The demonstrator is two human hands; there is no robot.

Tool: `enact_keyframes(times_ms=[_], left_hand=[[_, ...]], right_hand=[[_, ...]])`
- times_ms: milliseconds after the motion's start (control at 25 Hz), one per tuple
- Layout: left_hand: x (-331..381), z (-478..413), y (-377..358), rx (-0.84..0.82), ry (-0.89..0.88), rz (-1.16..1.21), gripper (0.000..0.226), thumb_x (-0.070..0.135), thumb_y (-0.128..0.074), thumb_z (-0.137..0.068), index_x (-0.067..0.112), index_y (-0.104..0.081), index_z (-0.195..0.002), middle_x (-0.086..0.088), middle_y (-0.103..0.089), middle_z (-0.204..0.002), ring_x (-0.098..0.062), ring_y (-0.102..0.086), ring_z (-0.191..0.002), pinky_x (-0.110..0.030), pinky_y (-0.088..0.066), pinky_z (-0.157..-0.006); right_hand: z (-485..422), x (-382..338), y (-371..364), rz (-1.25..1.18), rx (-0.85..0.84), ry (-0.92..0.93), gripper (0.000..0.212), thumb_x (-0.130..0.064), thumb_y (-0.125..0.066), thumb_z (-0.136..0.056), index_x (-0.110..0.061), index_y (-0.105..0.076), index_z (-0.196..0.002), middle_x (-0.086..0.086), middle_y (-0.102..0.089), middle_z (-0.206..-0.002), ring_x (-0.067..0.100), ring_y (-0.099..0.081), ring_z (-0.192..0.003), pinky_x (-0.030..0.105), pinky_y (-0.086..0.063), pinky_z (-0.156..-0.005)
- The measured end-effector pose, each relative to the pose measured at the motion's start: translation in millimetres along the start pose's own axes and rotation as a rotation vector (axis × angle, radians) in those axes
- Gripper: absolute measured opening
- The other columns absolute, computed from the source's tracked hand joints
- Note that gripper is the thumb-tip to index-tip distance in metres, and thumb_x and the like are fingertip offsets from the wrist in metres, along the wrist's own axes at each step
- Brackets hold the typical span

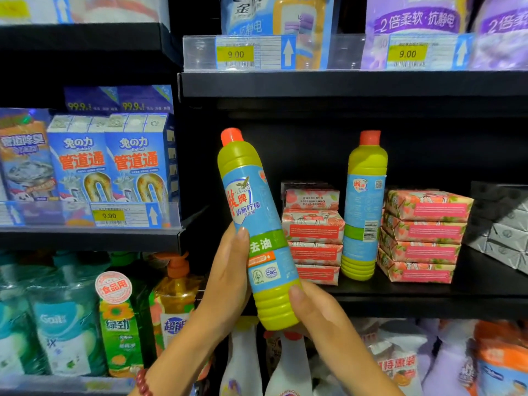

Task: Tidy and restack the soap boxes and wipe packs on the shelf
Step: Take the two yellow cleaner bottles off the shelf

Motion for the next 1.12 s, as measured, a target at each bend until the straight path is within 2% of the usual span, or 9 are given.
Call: enact_keyframes(times_ms=[120, 240, 480, 600, 680, 760, 840, 1000, 1120], left_hand=[[-3.1, 6.0, -3.6, -0.039, 0.023, -0.023, 0.048, 0.067, -0.058, -0.075, 0.033, -0.065, -0.108, -0.008, -0.070, -0.108, -0.023, -0.068, -0.096, -0.032, -0.056, -0.073], [-0.2, 9.1, -7.7, -0.072, 0.027, -0.055, 0.057, 0.073, -0.061, -0.068, 0.034, -0.065, -0.110, -0.001, -0.071, -0.107, -0.016, -0.068, -0.095, -0.025, -0.055, -0.071], [11.8, 12.0, -14.9, -0.091, -0.014, -0.212, 0.081, 0.075, -0.073, -0.050, 0.015, -0.062, -0.105, 0.003, -0.073, -0.098, -0.013, -0.070, -0.089, -0.021, -0.053, -0.069], [9.2, 14.4, -20.9, -0.109, 0.008, -0.174, 0.062, 0.058, -0.084, -0.048, 0.020, -0.068, -0.094, -0.001, -0.074, -0.090, -0.016, -0.071, -0.083, -0.022, -0.054, -0.065], [9.3, 13.5, -20.6, -0.084, -0.003, -0.157, 0.042, 0.044, -0.079, -0.055, 0.024, -0.068, -0.091, -0.002, -0.073, -0.089, -0.017, -0.071, -0.081, -0.022, -0.054, -0.064], [9.1, 12.2, -17.3, -0.049, -0.016, -0.179, 0.044, 0.043, -0.074, -0.059, 0.021, -0.065, -0.096, -0.001, -0.073, -0.090, -0.017, -0.071, -0.082, -0.023, -0.054, -0.064], [4.5, 11.5, -12.8, -0.026, 0.015, -0.170, 0.052, 0.045, -0.072, -0.058, 0.019, -0.061, -0.102, -0.001, -0.072, -0.090, -0.018, -0.070, -0.083, -0.025, -0.054, -0.065], [-8.6, 12.7, -7.2, -0.008, 0.075, -0.133, 0.052, 0.039, -0.074, -0.058, 0.019, -0.058, -0.103, 0.003, -0.072, -0.084, -0.015, -0.070, -0.076, -0.023, -0.053, -0.060], [-13.2, 16.4, -8.9, -0.031, 0.079, -0.148, 0.054, 0.041, -0.073, -0.058, 0.020, -0.058, -0.105, 0.003, -0.072, -0.086, -0.015, -0.070, -0.077, -0.022, -0.053, -0.060]], right_hand=[[2.5, 2.6, -5.7, -0.202, -0.055, -0.034, 0.086, -0.063, -0.081, -0.045, -0.011, -0.061, -0.111, 0.006, -0.072, -0.099, 0.016, -0.068, -0.088, 0.023, -0.053, -0.069], [4.5, 9.8, 1.4, -0.204, 0.038, -0.009, 0.092, -0.060, -0.085, -0.038, -0.009, -0.060, -0.110, 0.008, -0.072, -0.097, 0.018, -0.069, -0.085, 0.027, -0.054, -0.068], [18.1, 9.1, 24.4, 0.144, 0.348, 0.171, 0.058, -0.036, -0.082, -0.047, -0.021, -0.059, -0.097, -0.004, -0.070, -0.094, 0.013, -0.068, -0.084, 0.035, -0.056, -0.074], [22.8, 7.2, 25.7, 0.258, 0.424, 0.210, 0.061, -0.046, -0.080, -0.042, -0.029, -0.058, -0.095, -0.008, -0.068, -0.093, 0.012, -0.066, -0.086, 0.033, -0.055, -0.073], [21.7, 2.7, 22.7, 0.297, 0.379, 0.207, 0.059, -0.050, -0.078, -0.044, -0.030, -0.058, -0.096, -0.008, -0.067, -0.093, 0.010, -0.065, -0.085, 0.030, -0.055, -0.072], [20.7, -9.7, 32.0, 0.280, 0.345, 0.232, 0.049, -0.051, -0.075, -0.051, -0.025, -0.063, -0.092, -0.005, -0.068, -0.089, 0.011, -0.065, -0.083, 0.024, -0.054, -0.070], [23.7, -32.2, 64.4, 0.277, 0.500, 0.321, 0.038, -0.050, -0.075, -0.065, -0.024, -0.065, -0.091, -0.007, -0.068, -0.088, 0.005, -0.064, -0.082, 0.015, -0.051, -0.068], [12.2, -76.3, 122.8, 0.560, 0.888, 0.434, 0.044, -0.037, -0.063, -0.083, -0.015, -0.052, -0.119, -0.003, -0.052, -0.116, 0.004, -0.051, -0.104, 0.005, -0.043, -0.081], [-24.3, -80.3, 134.7, 0.715, 0.945, 0.344, 0.063, -0.033, -0.059, -0.089, -0.010, -0.030, -0.141, 0.004, -0.039, -0.131, 0.000, -0.036, -0.106, 0.001, -0.034, -0.073]])
Point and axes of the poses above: each hand's wrist, its own z-axis away from the middle knuckle, its own y-axis out of the back of the hand, x = y × z, the point moved 8 cm from there along -z, towards the middle knuckle
